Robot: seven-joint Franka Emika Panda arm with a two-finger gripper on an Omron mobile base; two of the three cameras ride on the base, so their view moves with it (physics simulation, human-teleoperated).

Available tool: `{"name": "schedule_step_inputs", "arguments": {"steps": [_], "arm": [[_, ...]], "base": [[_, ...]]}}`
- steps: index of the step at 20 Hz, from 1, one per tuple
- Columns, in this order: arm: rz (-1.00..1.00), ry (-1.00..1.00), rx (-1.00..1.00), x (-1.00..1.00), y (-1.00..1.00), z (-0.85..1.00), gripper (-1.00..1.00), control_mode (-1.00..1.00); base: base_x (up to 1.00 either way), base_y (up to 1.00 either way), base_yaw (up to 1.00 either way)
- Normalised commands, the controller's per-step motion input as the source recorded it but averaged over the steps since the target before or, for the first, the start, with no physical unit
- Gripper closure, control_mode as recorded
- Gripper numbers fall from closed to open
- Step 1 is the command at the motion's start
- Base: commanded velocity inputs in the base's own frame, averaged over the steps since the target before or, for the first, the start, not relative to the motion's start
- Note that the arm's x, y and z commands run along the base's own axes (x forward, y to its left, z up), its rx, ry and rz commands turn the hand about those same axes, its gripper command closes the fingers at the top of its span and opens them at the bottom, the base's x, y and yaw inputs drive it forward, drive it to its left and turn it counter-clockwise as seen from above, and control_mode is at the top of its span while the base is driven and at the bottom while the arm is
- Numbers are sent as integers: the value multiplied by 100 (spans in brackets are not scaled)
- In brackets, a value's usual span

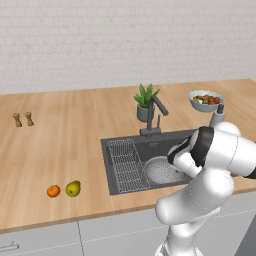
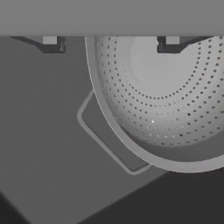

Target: Put the colander in the sink, put the kiwi, pear, tangerine in the colander, and turn on the sink faucet and pour water over the colander.

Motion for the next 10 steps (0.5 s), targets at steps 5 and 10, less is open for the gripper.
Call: {"name": "schedule_step_inputs", "arguments": {"steps": [5,10], "arm": [[0,0,0,-16,-16,25,-100,-100],[0,-2,1,-14,-31,94,-100,-100]], "base": [[0,0,0],[0,0,0]]}}
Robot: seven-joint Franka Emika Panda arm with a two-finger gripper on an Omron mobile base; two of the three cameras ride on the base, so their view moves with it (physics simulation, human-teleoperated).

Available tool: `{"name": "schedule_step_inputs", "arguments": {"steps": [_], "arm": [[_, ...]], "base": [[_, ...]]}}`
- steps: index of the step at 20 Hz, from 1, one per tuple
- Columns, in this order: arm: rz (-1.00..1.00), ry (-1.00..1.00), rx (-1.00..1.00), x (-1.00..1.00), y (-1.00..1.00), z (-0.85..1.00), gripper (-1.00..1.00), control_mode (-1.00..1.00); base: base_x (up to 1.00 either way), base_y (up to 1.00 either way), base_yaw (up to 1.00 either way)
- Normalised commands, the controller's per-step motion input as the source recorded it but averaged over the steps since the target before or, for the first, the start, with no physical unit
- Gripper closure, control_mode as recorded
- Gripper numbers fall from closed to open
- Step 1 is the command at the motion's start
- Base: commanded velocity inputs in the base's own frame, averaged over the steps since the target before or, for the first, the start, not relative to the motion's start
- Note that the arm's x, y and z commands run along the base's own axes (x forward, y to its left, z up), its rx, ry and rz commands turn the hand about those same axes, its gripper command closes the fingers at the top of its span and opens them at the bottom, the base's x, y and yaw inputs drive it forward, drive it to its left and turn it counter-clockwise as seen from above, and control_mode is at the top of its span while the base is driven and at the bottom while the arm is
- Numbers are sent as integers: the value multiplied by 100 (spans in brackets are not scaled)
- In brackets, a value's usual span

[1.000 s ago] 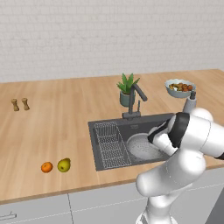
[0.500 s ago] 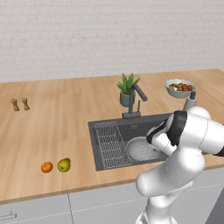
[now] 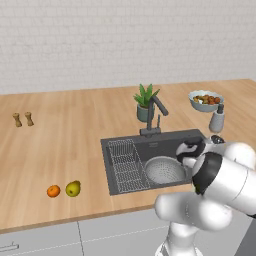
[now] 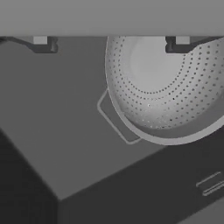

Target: Put the colander in the sink, put the kiwi, pear, tangerine in the colander, and turn on the sink faucet and pour water over the colander.

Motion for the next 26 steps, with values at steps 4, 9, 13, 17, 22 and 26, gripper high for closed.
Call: {"name": "schedule_step_inputs", "arguments": {"steps": [4,9,13,17,22,26], "arm": [[0,-3,8,-6,-7,100,-100,-100],[0,0,4,-20,7,100,-100,-100],[2,0,0,-46,49,92,-100,-100],[5,1,0,-59,83,66,-100,-100],[7,3,-4,-57,100,27,-100,-100],[8,7,-8,-37,100,5,-100,-100]], "base": [[0,0,0],[0,0,0],[0,0,0],[0,0,0],[0,0,0],[0,0,0]]}}
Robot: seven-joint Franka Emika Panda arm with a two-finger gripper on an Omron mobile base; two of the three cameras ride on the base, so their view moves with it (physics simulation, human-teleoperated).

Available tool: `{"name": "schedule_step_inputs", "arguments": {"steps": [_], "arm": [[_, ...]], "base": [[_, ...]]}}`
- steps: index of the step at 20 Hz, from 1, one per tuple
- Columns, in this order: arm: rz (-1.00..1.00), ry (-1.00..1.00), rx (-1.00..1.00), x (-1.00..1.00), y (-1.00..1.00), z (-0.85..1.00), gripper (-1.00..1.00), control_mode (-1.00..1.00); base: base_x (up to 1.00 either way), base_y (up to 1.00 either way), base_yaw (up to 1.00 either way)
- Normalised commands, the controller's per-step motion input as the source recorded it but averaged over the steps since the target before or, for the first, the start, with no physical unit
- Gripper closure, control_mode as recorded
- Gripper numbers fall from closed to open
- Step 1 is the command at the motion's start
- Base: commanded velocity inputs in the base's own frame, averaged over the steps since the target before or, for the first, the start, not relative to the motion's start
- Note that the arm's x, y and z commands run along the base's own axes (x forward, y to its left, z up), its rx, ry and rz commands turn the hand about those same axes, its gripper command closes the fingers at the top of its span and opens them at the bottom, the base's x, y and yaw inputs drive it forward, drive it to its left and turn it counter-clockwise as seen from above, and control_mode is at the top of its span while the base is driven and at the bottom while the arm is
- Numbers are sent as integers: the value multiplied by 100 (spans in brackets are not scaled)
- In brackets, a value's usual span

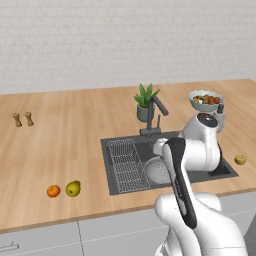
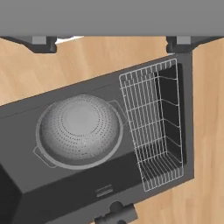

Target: Put the colander in the sink, put the kiwi, pear, tangerine in the colander, and turn on the sink faucet and pour water over the colander.

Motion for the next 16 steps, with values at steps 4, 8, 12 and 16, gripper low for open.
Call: {"name": "schedule_step_inputs", "arguments": {"steps": [4,8,12,16], "arm": [[6,10,-5,-4,100,0,-100,-100],[1,12,0,4,100,0,-100,-100],[0,14,0,16,100,0,-100,-100],[0,15,0,17,100,0,-100,-100]], "base": [[0,0,0],[0,0,0],[0,0,0],[0,0,0]]}}
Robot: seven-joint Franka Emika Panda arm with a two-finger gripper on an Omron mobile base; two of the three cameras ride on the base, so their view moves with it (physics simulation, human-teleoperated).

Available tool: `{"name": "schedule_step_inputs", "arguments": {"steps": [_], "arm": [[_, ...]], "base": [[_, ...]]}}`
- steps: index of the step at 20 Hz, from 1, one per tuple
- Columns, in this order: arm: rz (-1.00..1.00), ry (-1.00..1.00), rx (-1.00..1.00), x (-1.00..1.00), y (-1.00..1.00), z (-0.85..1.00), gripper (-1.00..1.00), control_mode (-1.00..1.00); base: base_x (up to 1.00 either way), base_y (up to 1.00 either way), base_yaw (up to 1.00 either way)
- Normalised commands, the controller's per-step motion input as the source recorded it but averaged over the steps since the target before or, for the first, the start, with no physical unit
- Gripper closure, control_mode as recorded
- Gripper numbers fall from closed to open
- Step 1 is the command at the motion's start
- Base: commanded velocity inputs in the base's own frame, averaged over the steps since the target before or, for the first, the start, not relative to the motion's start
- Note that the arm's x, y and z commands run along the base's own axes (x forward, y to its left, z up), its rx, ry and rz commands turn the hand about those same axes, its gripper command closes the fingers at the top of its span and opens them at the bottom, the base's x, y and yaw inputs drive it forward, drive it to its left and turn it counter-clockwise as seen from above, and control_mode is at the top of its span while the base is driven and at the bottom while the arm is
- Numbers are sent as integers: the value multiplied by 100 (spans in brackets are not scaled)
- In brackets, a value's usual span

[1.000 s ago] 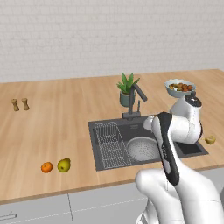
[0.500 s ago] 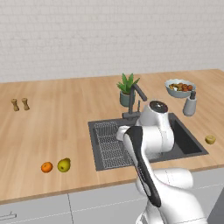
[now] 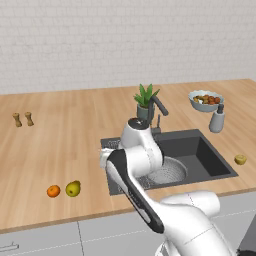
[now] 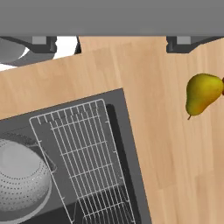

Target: Put the colander in the sink, put the kiwi, pear, tangerine in the colander, and turn on the sink faucet and pour water over the colander.

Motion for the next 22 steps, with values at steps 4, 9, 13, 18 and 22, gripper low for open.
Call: {"name": "schedule_step_inputs", "arguments": {"steps": [4,9,13,18,22], "arm": [[0,15,0,26,99,-6,-100,-100],[0,16,0,29,92,-21,-100,-100],[0,15,0,28,76,-29,-100,-100],[0,11,-3,30,52,-51,-100,-100],[0,5,-7,31,35,-48,-100,-100]], "base": [[0,0,0],[0,0,0],[0,0,0],[0,0,0],[0,0,0]]}}
